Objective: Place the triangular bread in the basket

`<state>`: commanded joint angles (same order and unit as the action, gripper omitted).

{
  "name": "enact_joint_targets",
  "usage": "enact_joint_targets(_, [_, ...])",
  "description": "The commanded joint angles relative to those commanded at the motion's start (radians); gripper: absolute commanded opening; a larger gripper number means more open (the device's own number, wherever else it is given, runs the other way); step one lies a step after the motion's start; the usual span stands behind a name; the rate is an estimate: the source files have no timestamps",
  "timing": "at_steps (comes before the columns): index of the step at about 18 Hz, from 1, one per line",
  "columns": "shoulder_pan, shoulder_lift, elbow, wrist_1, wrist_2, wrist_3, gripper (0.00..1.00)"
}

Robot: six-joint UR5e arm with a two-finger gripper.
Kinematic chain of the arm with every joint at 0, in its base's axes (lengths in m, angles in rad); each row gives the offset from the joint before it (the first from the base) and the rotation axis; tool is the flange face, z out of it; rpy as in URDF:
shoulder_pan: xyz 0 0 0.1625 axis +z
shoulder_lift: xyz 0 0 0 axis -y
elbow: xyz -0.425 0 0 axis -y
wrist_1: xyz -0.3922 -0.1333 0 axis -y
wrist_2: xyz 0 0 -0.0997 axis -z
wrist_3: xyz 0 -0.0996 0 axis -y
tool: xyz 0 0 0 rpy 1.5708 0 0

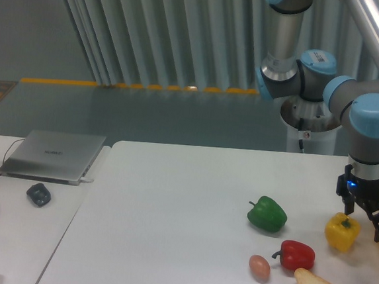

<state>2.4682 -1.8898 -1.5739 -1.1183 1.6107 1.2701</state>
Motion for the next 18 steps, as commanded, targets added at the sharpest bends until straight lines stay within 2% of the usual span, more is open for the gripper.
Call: enact_joint_targets(18, [0.011,0.011,-0.017,0.002,0.000,0.008,1.00])
